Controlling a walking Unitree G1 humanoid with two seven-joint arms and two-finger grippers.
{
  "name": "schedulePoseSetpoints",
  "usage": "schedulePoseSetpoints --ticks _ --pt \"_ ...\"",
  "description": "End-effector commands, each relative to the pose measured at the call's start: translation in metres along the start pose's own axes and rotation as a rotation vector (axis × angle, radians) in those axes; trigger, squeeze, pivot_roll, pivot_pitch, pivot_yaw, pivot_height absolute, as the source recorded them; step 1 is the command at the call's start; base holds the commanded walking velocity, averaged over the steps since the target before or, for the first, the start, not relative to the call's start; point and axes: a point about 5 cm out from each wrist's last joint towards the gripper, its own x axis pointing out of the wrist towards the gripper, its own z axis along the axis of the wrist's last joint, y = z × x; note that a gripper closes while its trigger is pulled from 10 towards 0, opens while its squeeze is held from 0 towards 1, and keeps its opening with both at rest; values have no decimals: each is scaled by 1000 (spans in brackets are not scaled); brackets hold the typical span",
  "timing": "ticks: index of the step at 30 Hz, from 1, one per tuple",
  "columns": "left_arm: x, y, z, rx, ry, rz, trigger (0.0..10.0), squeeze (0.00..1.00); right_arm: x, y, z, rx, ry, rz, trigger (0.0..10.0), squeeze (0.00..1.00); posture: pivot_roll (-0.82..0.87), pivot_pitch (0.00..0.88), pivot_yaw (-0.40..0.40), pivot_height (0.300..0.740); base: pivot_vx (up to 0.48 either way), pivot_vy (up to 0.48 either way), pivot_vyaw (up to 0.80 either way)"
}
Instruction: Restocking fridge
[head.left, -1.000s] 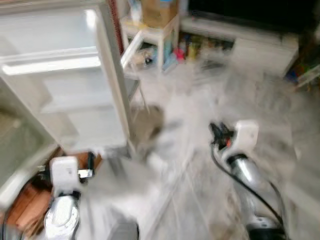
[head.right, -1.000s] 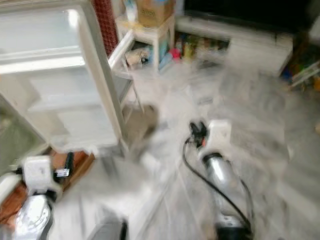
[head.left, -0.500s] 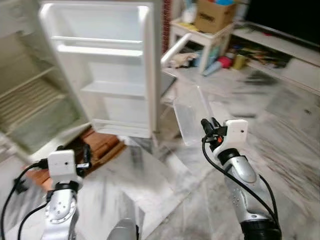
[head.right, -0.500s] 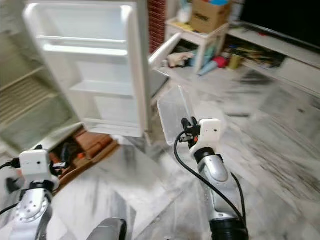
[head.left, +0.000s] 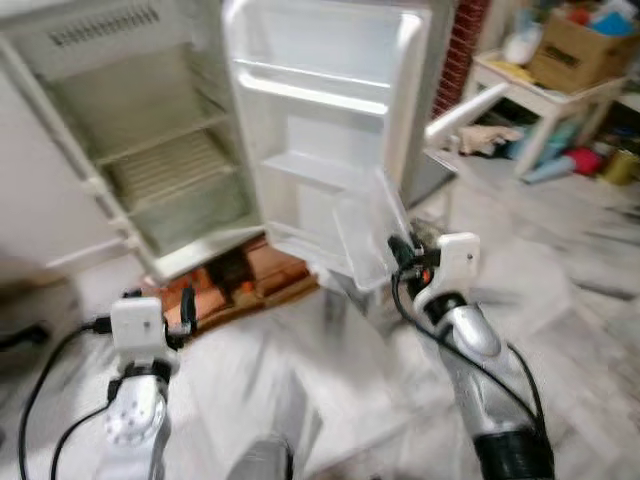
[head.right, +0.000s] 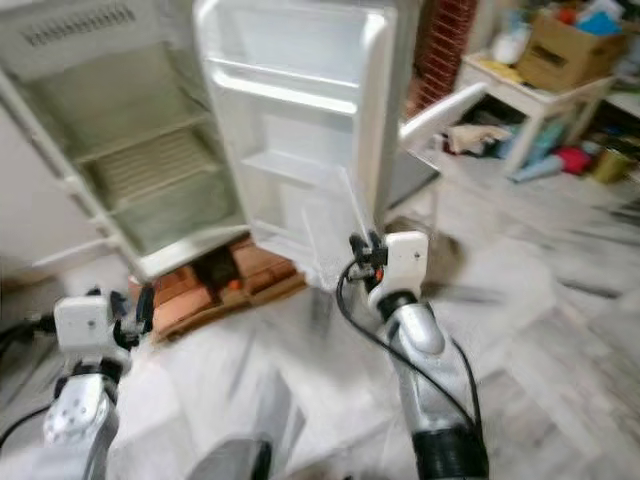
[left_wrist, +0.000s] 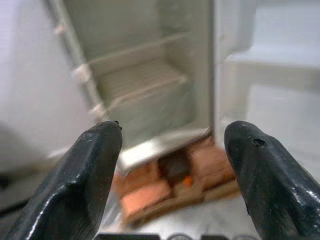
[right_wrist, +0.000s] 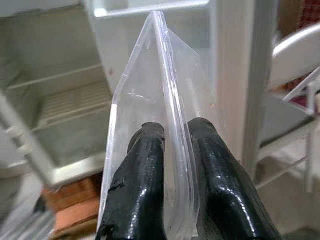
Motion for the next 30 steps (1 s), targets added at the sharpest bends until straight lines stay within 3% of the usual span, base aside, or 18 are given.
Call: schedulePoseSetpoints --ticks 1,8,30 --pt "1 2 0 15 3 1 10000 0 0 0 2 4 -13 -4 10000 0 132 100 -8 740 0 0 800" --pt "1 -1 -2 -11 17 -2 10000 0 2 -7 -1 1 1 -9 10000 0 144 107 -26 740 0 50 634" --pt "9 -9 3 -47 -13 -46 10000 0 13 -1 1 -9 -6 51 10000 0 133 94 -32 740 0 476 95"
